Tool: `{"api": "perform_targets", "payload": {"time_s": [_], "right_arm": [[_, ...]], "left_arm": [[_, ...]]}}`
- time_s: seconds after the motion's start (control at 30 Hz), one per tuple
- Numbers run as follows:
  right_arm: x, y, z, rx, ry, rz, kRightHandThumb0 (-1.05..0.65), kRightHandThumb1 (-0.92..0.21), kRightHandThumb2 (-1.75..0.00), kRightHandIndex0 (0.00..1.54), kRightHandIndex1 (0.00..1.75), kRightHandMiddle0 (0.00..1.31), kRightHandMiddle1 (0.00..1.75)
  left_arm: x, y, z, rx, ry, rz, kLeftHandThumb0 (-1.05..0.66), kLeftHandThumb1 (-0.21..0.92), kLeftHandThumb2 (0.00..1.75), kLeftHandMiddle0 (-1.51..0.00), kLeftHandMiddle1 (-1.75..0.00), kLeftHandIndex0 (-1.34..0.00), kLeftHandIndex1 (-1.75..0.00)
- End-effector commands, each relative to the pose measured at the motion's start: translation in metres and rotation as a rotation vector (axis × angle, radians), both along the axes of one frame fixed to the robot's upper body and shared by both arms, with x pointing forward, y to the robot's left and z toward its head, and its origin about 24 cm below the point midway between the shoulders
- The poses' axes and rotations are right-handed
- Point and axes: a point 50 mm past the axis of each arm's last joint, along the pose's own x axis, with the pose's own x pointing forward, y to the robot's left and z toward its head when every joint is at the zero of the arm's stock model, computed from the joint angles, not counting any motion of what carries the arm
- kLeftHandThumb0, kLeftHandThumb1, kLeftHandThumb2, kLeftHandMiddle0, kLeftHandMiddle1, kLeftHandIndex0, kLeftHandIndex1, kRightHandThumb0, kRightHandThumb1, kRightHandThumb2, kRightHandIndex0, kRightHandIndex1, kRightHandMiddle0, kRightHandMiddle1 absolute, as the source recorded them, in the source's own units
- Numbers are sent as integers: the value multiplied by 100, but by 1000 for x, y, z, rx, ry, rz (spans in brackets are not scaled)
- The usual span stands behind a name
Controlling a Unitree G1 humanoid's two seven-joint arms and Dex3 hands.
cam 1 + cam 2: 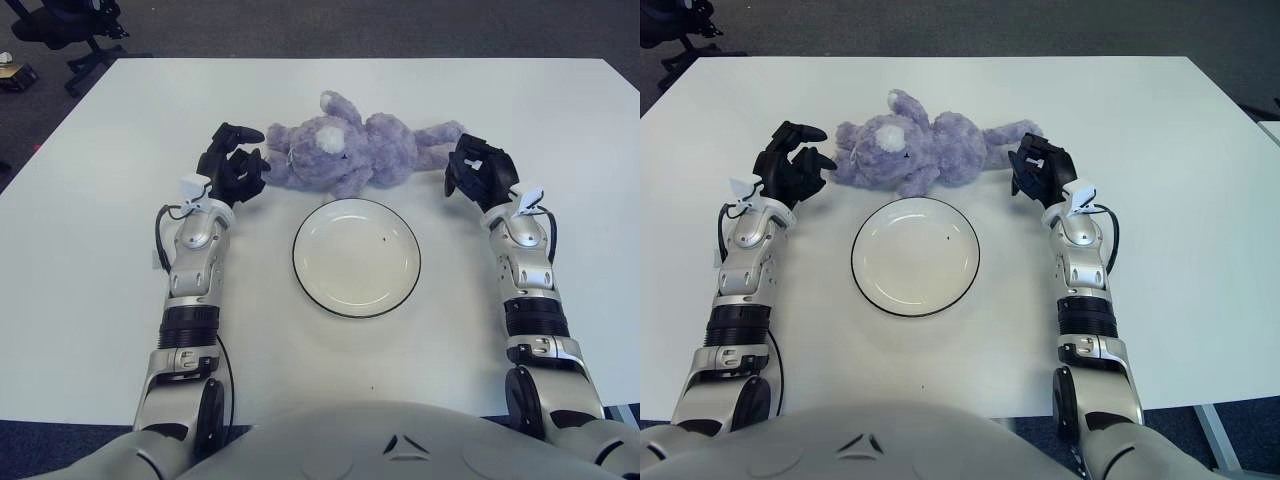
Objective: Put the doll into the plate.
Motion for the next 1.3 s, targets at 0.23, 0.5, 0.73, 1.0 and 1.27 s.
{"api": "perform_targets", "payload": {"time_s": [0.23, 0.5, 0.73, 1.0, 1.27], "right_arm": [[0, -1, 12, -35, -143, -170, -32, -92, -46, 96, 175, 72, 175], [9, -3, 33, -27, -197, -213, -31, -92, -41, 76, 163, 59, 175], [16, -7, 50, -46, -193, -234, -35, -85, -49, 75, 159, 40, 164], [39, -24, 73, -133, -170, -221, -36, -91, -38, 76, 154, 38, 157], [50, -27, 110, -196, -174, -189, -36, -92, -32, 80, 137, 41, 153]], "left_arm": [[5, 3, 18, 12, -259, 122, -1, 57, 92, -50, -170, -37, -150], [17, 11, 31, 54, -267, 82, -1, 61, 81, -56, -159, -40, -143], [32, 21, 53, 124, -273, 48, -1, 83, 39, -60, -142, -41, -131], [51, 36, 81, 205, -314, 28, -1, 92, 21, -66, -127, -38, -135], [66, 43, 121, 220, -316, 21, -1, 92, 20, -67, -124, -37, -137]]}}
